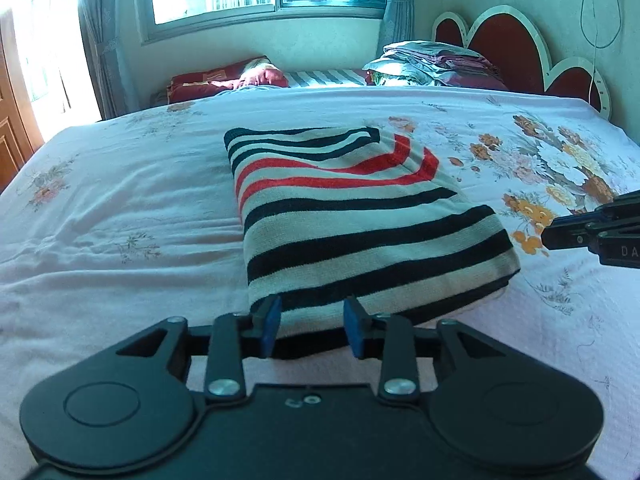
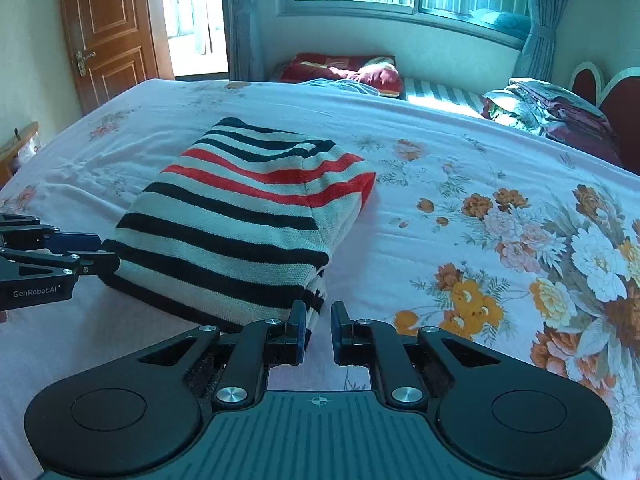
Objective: Fold small clothes
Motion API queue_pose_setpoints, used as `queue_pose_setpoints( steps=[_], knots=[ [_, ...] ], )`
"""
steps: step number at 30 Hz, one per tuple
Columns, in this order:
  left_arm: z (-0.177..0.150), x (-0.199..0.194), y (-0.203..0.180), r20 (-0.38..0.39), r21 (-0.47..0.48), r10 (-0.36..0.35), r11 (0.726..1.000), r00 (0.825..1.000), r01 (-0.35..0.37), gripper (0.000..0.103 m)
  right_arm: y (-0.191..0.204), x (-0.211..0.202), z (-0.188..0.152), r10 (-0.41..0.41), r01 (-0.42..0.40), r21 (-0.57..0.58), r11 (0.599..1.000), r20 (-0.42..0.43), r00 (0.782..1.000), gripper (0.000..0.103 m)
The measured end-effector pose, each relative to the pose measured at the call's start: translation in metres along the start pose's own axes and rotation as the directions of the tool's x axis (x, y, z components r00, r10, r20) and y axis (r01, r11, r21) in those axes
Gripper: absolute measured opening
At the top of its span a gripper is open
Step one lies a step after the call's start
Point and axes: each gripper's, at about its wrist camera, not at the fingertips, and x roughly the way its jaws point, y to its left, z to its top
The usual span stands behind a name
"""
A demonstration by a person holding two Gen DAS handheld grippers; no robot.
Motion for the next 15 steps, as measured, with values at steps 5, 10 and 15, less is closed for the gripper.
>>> queue_pose_setpoints(
  steps=[5, 10, 15],
  knots=[
    [-0.018, -0.036, -0.022, 0.102, -0.012, 0.101, 0.995, 0.99, -0.1, 0.103, 0.004, -0.034, -0.027, -0.114, 0.11, 0.04, 0.993, 0.13, 0.985, 0.103],
    [-0.038, -0.077, -0.04, 0.145, -0.027, 0.091, 0.996, 0.985, -0.088, 0.103, 0.006, -0.066, -0.054, -0.102, 0.096, 0.055, 0.994, 0.134, 0.986, 0.103],
    [-0.054, -0.126, -0.061, 0.17, -0.038, 0.11, 0.994, 0.979, -0.105, 0.103, 0.015, -0.114, -0.08, -0.081, 0.067, 0.092, 0.993, 0.152, 0.985, 0.103]
  ],
)
